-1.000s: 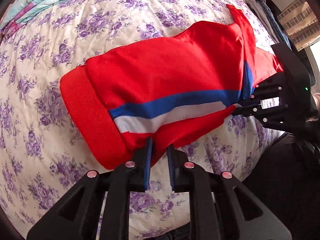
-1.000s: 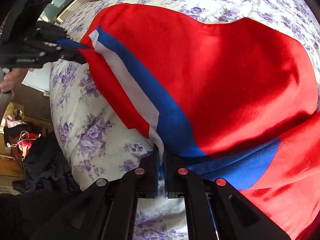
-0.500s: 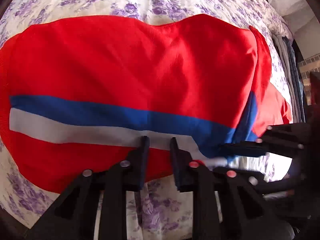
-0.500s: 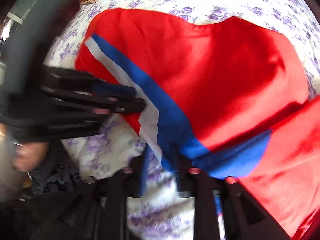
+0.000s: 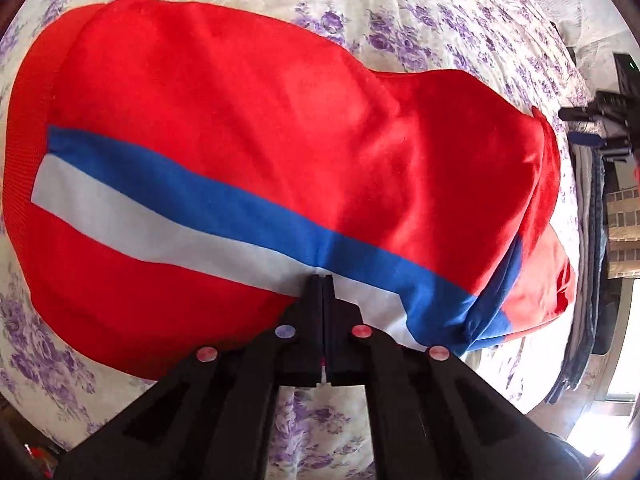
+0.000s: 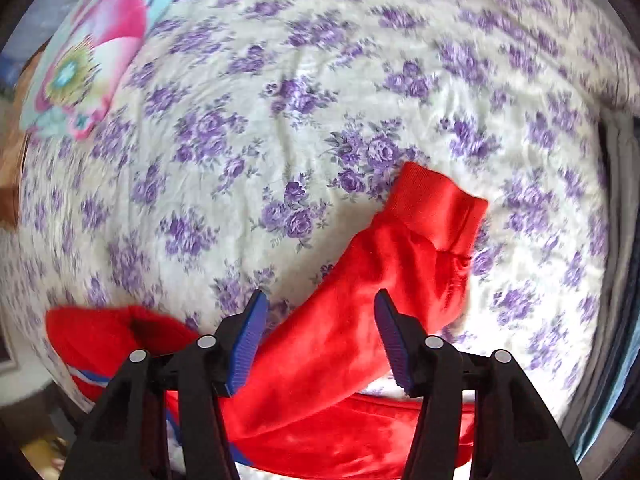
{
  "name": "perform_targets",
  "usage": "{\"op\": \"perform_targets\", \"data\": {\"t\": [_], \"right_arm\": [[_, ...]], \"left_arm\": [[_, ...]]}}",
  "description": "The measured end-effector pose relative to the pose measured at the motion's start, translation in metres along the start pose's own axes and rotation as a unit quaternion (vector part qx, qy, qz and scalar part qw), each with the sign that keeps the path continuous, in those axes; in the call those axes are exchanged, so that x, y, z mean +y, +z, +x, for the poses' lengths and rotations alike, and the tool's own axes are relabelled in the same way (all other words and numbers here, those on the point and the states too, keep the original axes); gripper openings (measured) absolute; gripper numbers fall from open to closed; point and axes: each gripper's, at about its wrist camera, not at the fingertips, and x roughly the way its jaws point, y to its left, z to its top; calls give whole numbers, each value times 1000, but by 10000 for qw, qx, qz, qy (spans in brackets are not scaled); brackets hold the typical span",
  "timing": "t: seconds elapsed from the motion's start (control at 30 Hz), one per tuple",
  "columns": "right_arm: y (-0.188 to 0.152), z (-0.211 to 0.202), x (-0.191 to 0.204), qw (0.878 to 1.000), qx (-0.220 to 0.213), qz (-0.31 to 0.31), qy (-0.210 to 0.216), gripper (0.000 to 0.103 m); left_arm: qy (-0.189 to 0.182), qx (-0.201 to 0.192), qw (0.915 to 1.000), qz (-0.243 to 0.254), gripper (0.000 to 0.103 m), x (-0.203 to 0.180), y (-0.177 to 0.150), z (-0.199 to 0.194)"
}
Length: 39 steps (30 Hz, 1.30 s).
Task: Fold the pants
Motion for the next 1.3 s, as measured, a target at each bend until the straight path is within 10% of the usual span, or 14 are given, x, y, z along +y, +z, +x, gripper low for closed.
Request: {"op": "perform_targets", "data": {"t": [0.33, 0.43, 0.6, 0.8, 1.07, 1.3], "right_arm": [[25, 73, -3, 9875, 896, 623, -1136, 35], [20, 72, -23, 9911, 642, 687, -937, 7], [-11, 13, -51, 9988, -192, 427, -150, 6], [-129, -63, -127, 9887, -1117, 738, 681, 6], [-262, 73, -207, 9573, -1079, 2312, 1363, 2], [-277, 47, -205, 9517, -1561, 2197, 1470, 3]], "left_arm": [[185, 11, 9998, 53, 1, -3, -1, 2], [168, 60, 9998, 53, 1, 1, -1, 1], [188, 84, 9998, 85, 1, 0, 1, 1], [295, 109, 9992, 243, 1, -7, 4, 3], [765, 333, 9945, 635, 1, -30, 11, 8], [913, 260, 9896, 1078, 1, -73, 13, -16]]}}
